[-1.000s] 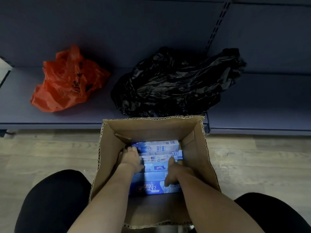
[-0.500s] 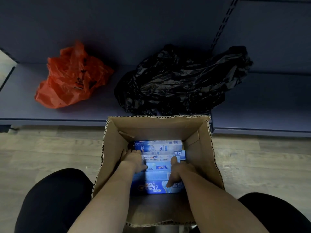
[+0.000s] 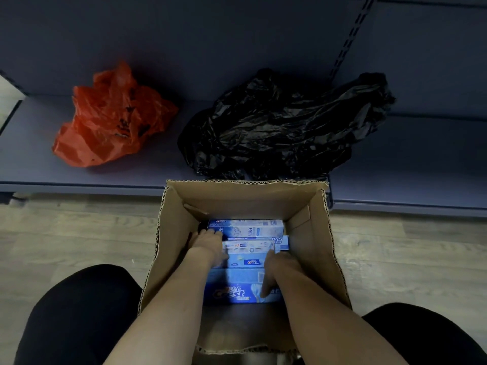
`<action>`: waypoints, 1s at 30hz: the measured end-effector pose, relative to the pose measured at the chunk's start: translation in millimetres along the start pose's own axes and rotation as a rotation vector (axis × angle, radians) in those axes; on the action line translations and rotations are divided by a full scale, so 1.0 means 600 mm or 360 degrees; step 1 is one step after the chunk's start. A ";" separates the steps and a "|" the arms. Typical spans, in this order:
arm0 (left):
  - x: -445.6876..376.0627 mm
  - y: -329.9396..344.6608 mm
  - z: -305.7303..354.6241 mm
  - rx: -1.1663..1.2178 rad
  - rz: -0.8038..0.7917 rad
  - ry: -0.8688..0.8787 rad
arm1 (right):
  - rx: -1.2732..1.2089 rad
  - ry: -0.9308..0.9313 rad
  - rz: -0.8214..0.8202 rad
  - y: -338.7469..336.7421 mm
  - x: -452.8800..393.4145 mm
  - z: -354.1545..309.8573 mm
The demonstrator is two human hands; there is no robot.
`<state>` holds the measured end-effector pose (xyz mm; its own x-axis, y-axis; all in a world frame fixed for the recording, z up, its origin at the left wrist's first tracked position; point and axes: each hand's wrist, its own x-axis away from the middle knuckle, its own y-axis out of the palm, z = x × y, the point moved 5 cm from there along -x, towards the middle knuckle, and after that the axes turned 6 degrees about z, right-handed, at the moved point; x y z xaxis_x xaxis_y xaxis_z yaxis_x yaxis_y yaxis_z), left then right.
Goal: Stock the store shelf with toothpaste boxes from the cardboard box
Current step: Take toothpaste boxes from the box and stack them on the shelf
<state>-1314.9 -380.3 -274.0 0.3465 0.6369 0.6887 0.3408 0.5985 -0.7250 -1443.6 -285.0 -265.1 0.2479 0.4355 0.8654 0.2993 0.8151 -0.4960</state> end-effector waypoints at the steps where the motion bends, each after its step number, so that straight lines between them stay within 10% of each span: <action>1: 0.000 0.002 0.001 0.0084 -0.0040 -0.0010 | 0.0056 -0.0038 -0.0033 -0.002 0.002 0.000; 11: 0.016 -0.022 0.027 -0.0075 -0.0009 0.0140 | -0.0157 -0.0323 0.0000 -0.024 0.029 -0.018; 30: 0.554 -0.511 -0.049 0.0029 0.1287 0.0323 | 0.0137 -0.0415 0.1007 -0.334 0.640 0.010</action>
<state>-1278.6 -366.6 177.5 0.6296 0.7748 -0.0573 -0.0942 0.0029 -0.9955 -1413.7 -278.7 167.2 0.1179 0.9063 0.4058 0.0934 0.3967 -0.9132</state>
